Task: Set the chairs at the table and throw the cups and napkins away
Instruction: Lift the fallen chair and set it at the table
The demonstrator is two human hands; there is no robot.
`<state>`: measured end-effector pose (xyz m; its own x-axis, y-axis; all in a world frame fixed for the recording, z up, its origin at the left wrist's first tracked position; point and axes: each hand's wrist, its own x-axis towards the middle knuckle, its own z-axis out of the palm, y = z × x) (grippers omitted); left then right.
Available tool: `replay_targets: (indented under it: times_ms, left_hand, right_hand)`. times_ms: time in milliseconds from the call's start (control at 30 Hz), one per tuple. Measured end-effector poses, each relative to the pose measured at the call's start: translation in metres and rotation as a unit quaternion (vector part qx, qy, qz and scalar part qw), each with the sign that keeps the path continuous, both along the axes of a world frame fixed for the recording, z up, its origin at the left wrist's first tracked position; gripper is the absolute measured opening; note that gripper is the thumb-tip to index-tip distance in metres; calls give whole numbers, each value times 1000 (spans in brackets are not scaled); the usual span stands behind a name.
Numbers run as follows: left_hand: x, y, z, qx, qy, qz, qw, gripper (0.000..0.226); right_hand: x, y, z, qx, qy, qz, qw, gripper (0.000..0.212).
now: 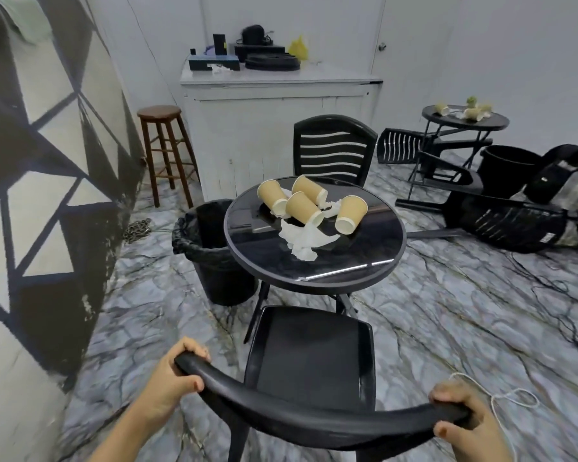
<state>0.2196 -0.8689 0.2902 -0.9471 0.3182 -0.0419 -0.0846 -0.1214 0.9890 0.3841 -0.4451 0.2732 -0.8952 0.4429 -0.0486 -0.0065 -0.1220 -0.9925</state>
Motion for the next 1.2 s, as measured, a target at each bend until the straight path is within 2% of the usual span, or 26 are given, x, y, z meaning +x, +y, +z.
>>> replay_targets:
  times_ms: [133, 233, 433, 667, 767, 967, 1200]
  left_hand:
    - [12, 3, -13, 38, 13, 42, 998, 63]
    - [13, 7, -17, 61, 28, 54, 996, 63]
    - [14, 13, -22, 82, 44, 72, 993, 65]
    - [23, 22, -25, 89, 62, 94, 990, 67]
    - [24, 26, -25, 84, 62, 98, 990, 66]
    - [20, 31, -23, 71, 44, 87, 993, 64]
    - [-4, 23, -9, 58, 23, 5, 998, 62]
  right_hand:
    - [-3, 0, 10, -3, 2, 14, 1000, 46]
    - [-6, -4, 25, -46, 11, 26, 999, 37]
    - [-10, -6, 45, -83, 11, 28, 996, 35]
    - [-11, 3, 46, -56, -9, 30, 998, 38]
    - [-15, 7, 45, -63, -6, 26, 998, 32]
    - [-21, 21, 39, -35, -18, 50, 998, 30]
    - [-2, 5, 21, -39, -3, 25, 999, 32]
